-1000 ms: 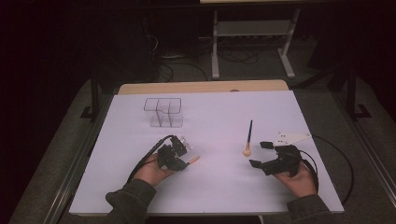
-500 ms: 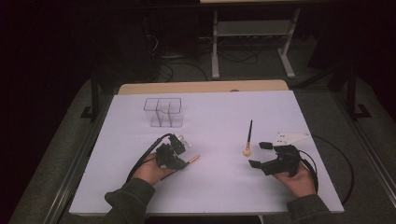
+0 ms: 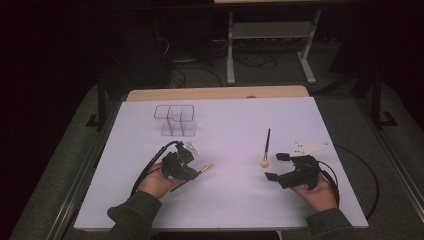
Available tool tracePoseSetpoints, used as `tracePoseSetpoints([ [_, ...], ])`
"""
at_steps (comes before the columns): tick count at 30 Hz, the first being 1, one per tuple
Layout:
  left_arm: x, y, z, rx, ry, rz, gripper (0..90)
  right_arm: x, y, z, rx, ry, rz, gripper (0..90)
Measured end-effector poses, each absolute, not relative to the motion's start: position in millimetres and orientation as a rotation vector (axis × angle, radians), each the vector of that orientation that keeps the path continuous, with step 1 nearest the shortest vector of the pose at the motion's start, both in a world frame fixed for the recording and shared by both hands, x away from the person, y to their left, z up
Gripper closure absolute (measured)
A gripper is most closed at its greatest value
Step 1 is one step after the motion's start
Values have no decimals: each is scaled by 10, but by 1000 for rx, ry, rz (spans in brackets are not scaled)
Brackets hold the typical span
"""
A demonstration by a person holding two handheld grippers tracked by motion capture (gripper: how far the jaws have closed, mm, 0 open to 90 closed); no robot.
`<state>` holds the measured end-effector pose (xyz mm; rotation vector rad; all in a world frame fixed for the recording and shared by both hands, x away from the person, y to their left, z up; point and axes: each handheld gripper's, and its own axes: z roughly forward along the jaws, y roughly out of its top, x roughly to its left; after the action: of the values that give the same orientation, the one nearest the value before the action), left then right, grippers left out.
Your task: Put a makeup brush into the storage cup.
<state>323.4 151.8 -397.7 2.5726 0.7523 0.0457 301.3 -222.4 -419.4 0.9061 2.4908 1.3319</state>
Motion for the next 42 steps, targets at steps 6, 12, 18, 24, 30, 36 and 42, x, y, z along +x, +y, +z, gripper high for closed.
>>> tracePoseSetpoints([
  [6,3181,1578,-3896,2528,738,54,832,3007,-2173,-4172,889,2505,1330,152],
  [12,3126,1673,-3803,2502,704,62,833,3008,-2097,-4120,861,2534,1343,145],
  [18,3059,1794,-3770,2434,703,58,832,3017,-1987,-4057,816,2575,1336,146],
  [24,3041,1863,-3784,2390,710,50,833,3045,-1884,-3970,770,2593,1326,149],
  [30,2992,1876,-3787,2351,706,53,832,3089,-1770,-3842,719,2610,1343,172],
  [36,2952,1880,-3776,2333,684,53,833,3152,-1664,-3763,705,2635,1346,167],
  [42,2927,1903,-3771,2312,667,51,833,3215,-1522,-3698,675,2678,1361,181],
])
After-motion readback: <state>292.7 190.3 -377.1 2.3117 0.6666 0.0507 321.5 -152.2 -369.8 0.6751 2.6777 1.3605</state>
